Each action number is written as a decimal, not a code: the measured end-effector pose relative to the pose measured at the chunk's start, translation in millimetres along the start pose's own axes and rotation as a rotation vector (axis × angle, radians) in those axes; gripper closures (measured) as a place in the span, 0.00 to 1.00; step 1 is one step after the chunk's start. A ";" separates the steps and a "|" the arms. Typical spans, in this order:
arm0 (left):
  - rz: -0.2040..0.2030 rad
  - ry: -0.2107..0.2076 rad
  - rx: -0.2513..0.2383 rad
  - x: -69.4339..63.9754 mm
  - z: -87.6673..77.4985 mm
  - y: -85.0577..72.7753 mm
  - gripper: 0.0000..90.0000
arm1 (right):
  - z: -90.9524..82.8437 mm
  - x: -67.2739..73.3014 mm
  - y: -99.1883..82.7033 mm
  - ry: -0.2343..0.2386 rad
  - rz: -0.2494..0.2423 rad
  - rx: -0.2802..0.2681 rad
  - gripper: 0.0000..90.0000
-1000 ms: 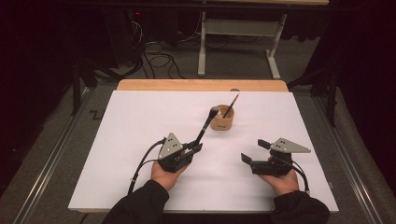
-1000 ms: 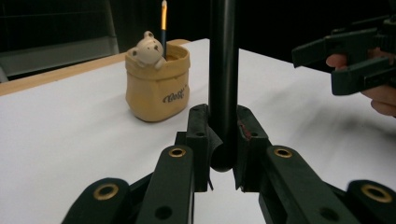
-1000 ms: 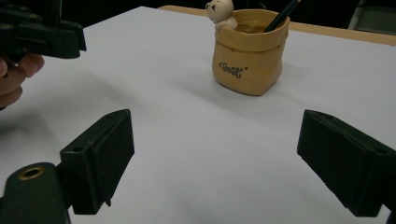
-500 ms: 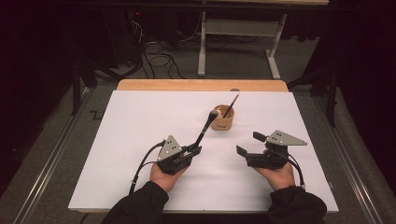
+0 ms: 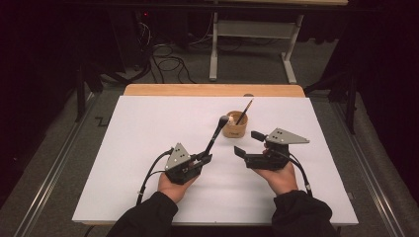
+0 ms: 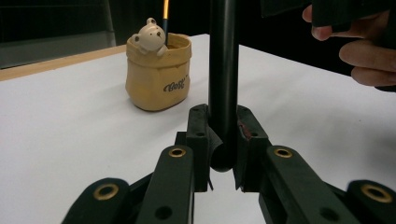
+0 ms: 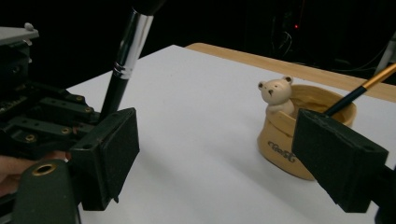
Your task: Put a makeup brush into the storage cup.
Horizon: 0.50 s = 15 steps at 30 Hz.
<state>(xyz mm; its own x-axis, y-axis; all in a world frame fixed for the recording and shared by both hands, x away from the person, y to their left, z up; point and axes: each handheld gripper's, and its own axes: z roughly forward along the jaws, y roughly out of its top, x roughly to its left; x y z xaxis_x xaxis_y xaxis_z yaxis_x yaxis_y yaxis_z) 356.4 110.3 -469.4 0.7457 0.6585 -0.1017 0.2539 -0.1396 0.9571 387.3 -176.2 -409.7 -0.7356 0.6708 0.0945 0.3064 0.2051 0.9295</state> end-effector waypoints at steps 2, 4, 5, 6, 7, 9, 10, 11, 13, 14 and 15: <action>-0.001 -0.001 0.002 -0.3 0.4 -0.3 0.88 | 3.4 2.1 1.5 0.012 0.004 -0.006 0.18; -0.001 0.001 0.003 -0.4 0.9 -0.7 0.88 | 6.2 4.4 3.3 0.022 0.005 -0.011 0.19; 0.001 0.002 0.005 -0.4 1.2 -0.9 0.88 | 7.5 5.9 4.1 0.030 0.008 -0.011 0.20; -0.001 0.002 0.005 -0.4 1.5 -1.1 0.88 | 9.2 6.9 5.2 0.036 0.006 -0.013 0.20; -0.001 0.003 0.005 -0.6 1.7 -1.2 0.88 | 10.7 8.1 6.0 0.040 0.006 -0.016 0.20; 0.000 0.005 0.004 -0.8 1.9 -1.3 0.88 | 13.9 10.3 7.5 0.049 0.006 -0.017 0.20; 0.000 0.007 0.002 -0.9 1.9 -1.3 0.88 | 15.6 11.6 8.2 0.051 0.008 -0.021 0.20; -0.001 0.008 0.000 -1.0 1.8 -1.4 0.88 | 16.9 12.6 8.7 0.056 0.007 -0.020 0.21; 0.001 0.010 -0.003 -1.3 1.7 -1.6 0.88 | 19.1 14.8 8.7 0.066 0.009 -0.025 0.22; 0.000 0.010 -0.003 -1.4 1.7 -1.7 0.88 | 19.7 16.0 8.1 0.074 0.014 -0.026 0.22; -0.003 0.009 -0.004 -1.4 1.8 -2.1 0.88 | 20.0 16.4 7.6 0.077 0.012 -0.028 0.22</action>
<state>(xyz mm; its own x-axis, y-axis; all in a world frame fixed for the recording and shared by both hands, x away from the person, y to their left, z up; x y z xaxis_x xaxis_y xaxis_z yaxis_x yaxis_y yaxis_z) 355.9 108.3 -471.8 0.7393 0.6656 -0.1021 0.2538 -0.1350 0.9578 389.6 -149.4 -408.2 -0.7765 0.6162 0.1315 0.2992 0.1769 0.9377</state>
